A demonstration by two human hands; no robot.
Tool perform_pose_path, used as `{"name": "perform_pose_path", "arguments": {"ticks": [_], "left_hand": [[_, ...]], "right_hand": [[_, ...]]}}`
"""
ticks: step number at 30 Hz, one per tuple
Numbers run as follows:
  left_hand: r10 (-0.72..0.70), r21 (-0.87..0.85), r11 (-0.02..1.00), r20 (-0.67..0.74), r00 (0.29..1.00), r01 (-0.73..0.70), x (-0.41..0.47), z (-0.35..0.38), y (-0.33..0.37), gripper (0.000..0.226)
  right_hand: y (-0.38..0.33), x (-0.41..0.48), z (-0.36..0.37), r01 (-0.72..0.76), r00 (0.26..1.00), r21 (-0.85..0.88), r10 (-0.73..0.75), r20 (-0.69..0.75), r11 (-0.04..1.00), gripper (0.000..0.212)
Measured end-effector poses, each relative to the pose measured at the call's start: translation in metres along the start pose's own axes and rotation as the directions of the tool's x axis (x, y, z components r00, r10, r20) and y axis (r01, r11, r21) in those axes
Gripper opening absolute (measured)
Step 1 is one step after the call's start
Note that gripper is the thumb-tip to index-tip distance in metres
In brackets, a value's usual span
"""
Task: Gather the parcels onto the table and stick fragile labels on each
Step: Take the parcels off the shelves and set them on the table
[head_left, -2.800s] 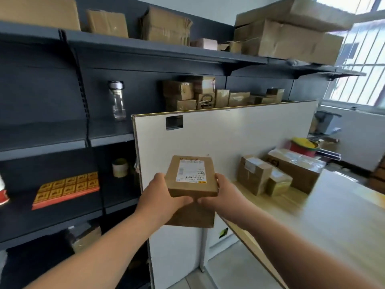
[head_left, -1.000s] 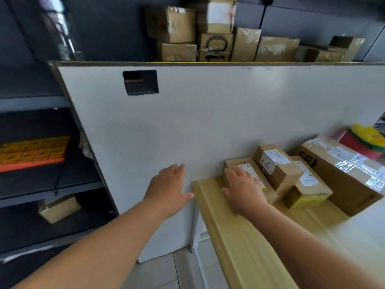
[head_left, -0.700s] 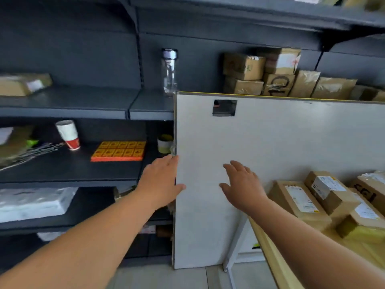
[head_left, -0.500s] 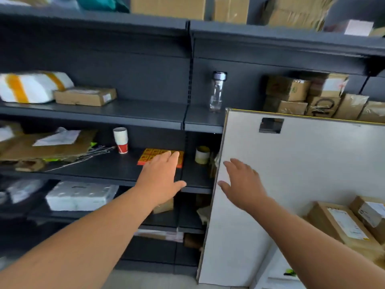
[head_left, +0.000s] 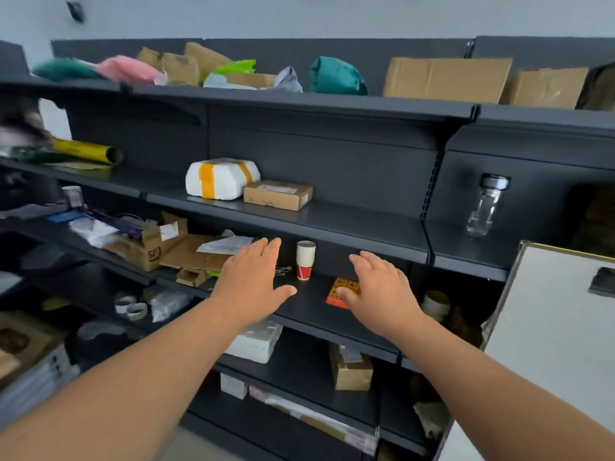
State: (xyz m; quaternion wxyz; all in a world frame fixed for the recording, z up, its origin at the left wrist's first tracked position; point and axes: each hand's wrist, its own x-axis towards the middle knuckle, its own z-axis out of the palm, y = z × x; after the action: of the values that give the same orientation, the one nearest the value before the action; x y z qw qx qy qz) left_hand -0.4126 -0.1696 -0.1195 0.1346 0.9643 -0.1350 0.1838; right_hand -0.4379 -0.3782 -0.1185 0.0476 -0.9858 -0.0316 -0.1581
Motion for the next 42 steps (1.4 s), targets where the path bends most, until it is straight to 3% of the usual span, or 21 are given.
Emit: {"name": "perform_pose_path", "arguments": {"ticks": [9, 18, 29, 37, 42], "left_hand": [[-0.098, 0.004, 0.995, -0.055, 0.994, 0.098, 0.089, 0.013, -0.066, 0.091], [-0.199, -0.043, 0.980, -0.110, 0.974, 0.195, 0.224, 0.040, -0.109, 0.087], [-0.297, -0.186, 0.937, 0.025, 0.955, 0.296, 0.345, 0.092, -0.165, 0.082], [-0.229, -0.272, 0.926, 0.147, 0.962, 0.262, 0.396, 0.115, -0.195, 0.090], [-0.242, -0.286, 0.920, 0.130, 0.962, 0.270, 0.415, 0.119, -0.201, 0.088]], "right_hand": [[-0.028, 0.135, 0.035, 0.086, 0.996, 0.105, -0.084, -0.019, 0.991, 0.069], [-0.020, 0.282, 0.064, 0.046, 0.998, 0.181, -0.053, 0.029, 0.982, 0.069], [-0.023, 0.382, 0.106, -0.164, 0.981, 0.241, 0.133, 0.139, 0.956, 0.071], [-0.041, 0.412, 0.122, -0.361, 0.929, 0.311, 0.309, 0.203, 0.879, 0.067], [-0.048, 0.422, 0.127, -0.425, 0.905, 0.380, 0.369, 0.214, 0.822, 0.063]]}}
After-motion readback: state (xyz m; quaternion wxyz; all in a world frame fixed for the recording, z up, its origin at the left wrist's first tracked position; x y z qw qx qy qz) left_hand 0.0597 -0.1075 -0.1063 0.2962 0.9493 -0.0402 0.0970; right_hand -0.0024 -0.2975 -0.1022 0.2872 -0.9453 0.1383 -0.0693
